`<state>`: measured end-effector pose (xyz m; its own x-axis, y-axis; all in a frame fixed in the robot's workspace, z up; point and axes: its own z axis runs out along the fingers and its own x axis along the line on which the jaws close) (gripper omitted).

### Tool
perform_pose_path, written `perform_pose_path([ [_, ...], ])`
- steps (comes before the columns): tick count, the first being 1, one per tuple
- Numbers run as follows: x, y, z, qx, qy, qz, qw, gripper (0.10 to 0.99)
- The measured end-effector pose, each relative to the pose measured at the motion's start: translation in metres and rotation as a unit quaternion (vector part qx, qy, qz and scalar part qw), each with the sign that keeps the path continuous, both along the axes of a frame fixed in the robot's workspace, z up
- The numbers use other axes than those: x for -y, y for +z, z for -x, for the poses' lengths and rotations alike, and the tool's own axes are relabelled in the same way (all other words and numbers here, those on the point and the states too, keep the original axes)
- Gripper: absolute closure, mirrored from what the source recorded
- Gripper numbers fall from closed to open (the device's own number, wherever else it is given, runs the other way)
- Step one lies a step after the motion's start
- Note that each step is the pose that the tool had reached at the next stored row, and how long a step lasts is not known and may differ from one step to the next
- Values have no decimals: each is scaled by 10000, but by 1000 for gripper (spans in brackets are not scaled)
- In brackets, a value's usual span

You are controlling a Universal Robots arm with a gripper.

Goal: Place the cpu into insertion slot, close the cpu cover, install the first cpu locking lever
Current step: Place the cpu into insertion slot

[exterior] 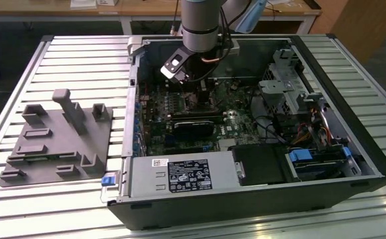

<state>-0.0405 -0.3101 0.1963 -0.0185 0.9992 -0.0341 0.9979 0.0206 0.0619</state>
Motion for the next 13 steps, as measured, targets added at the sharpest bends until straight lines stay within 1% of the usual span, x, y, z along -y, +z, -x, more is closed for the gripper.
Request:
perform_pose_path([
  [10, 0, -3, 0, 0, -5, 0, 10000, 549],
  [13, 0, -6, 0, 0, -194, 0, 9998, 549],
])
